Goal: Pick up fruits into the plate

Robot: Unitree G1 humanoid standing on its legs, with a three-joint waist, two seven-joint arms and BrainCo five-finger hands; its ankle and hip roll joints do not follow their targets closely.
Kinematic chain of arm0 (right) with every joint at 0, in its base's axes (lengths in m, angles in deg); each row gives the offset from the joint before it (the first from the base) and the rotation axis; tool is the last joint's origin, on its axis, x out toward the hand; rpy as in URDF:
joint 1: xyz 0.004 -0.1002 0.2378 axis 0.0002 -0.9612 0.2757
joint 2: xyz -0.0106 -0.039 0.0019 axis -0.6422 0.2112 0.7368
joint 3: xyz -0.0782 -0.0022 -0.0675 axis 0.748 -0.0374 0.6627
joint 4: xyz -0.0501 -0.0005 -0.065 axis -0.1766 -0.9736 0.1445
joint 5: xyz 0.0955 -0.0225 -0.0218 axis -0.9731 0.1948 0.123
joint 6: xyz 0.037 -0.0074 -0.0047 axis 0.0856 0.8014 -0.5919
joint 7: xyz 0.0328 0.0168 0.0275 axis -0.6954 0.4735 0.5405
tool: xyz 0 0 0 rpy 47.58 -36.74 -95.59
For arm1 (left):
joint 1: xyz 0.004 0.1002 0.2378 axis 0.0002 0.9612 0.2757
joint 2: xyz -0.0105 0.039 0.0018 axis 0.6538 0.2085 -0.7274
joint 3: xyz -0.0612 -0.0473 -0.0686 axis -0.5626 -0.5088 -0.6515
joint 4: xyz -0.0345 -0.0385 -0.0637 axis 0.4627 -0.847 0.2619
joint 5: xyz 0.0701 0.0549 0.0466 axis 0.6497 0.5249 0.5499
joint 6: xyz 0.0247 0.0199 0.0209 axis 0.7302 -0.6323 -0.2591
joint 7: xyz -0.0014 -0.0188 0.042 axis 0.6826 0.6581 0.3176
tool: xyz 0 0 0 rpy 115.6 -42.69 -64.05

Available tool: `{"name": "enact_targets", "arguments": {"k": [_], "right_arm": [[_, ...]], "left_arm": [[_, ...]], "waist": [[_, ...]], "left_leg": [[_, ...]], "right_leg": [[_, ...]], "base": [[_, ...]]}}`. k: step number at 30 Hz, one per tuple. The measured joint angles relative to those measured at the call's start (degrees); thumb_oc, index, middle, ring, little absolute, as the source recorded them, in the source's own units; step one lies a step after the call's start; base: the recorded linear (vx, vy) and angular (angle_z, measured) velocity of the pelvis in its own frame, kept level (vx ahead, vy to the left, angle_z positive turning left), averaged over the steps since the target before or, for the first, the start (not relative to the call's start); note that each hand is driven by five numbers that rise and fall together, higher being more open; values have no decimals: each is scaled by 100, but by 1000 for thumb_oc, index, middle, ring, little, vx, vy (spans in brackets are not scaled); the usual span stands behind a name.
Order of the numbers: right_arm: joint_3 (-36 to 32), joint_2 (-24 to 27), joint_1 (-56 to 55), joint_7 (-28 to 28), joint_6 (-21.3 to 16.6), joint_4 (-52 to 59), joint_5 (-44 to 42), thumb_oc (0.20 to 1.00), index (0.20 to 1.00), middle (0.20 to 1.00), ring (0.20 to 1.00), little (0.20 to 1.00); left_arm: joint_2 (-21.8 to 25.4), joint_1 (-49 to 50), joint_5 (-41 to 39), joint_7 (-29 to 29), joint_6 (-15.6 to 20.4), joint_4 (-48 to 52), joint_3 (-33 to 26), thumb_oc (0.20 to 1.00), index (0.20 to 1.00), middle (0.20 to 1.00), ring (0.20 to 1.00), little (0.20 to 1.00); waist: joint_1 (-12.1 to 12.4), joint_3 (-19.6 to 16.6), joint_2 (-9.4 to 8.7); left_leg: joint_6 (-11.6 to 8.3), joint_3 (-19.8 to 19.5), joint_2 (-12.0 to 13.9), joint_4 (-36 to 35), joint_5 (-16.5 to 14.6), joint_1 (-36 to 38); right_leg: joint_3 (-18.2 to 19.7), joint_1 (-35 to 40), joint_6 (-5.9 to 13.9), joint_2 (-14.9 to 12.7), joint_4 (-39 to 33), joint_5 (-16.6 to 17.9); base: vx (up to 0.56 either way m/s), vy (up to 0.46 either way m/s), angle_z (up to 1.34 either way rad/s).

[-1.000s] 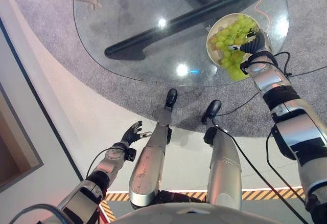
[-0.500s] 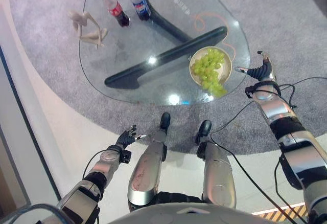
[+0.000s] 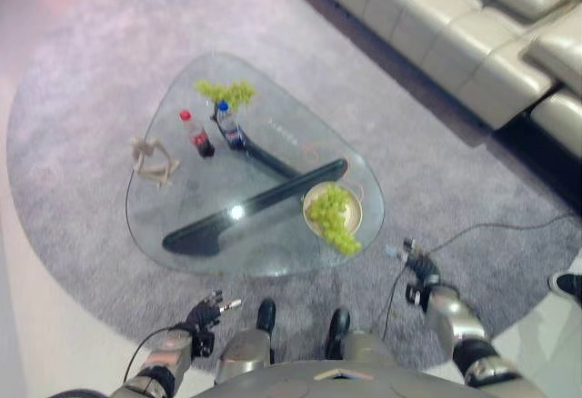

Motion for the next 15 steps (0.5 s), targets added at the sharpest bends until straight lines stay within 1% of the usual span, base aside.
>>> {"name": "enact_targets", "arguments": {"k": [3, 5, 8, 10, 12, 15], "right_arm": [[-177, -233, -265, 430, -92, -891, -11, 1000, 1000, 1000, 1000, 1000], [-181, -262, -355, 518, -87, -1028, 17, 1000, 1000, 1000, 1000, 1000], [-184, -278, -509, 672, -84, -1219, 123, 1000, 1000, 1000, 1000, 1000], [-187, -300, -611, 773, -10, -1399, 260, 1000, 1000, 1000, 1000, 1000], [-186, -314, -687, 818, 185, -1506, 365, 1000, 1000, 1000, 1000, 1000], [-183, -319, -778, 840, 313, -1509, 427, 1000, 1000, 1000, 1000, 1000]], "left_arm": [[-59, 79, 268, 70, -66, -317, -236, 1000, 1000, 1000, 1000, 1000], [-86, 94, 347, 95, -131, -333, -308, 1000, 1000, 1000, 1000, 1000], [-156, 220, 445, 150, -256, -358, -323, 1000, 1000, 1000, 1000, 1000], [-247, 333, 579, 155, -371, -464, -319, 1000, 1000, 1000, 1000, 1000], [-260, 423, 664, 154, -520, -481, -317, 1000, 1000, 1000, 1000, 1000], [-271, 415, 664, 144, -637, -511, -312, 1000, 1000, 1000, 1000, 1000]], "waist": [[-38, -181, 15], [-71, -252, 29], [-191, -340, 69], [-215, -531, 123], [-252, -645, 146], [-290, -675, 175]], "left_leg": [[10, 55, 17, -32, -64, 200], [12, 76, 25, -34, -68, 211], [23, 163, 60, -41, -95, 309], [36, 293, 104, -45, -178, 384], [36, 372, 143, -45, -198, 416], [35, 409, 176, -45, -200, 443]], "right_leg": [[53, 217, 21, 30, -121, 14], [73, 219, 21, 37, -127, 15], [167, 281, 8, 59, -156, 23], [302, 295, -4, 125, -178, 29], [383, 288, -11, 140, -181, 33], [419, 286, -33, 173, -191, 47]], "base": [[72, -15, -10], [18, -8, -7], [5, -2, -18], [-1, -9, -30], [-1, -18, -21], [-3, -17, -8]]}}
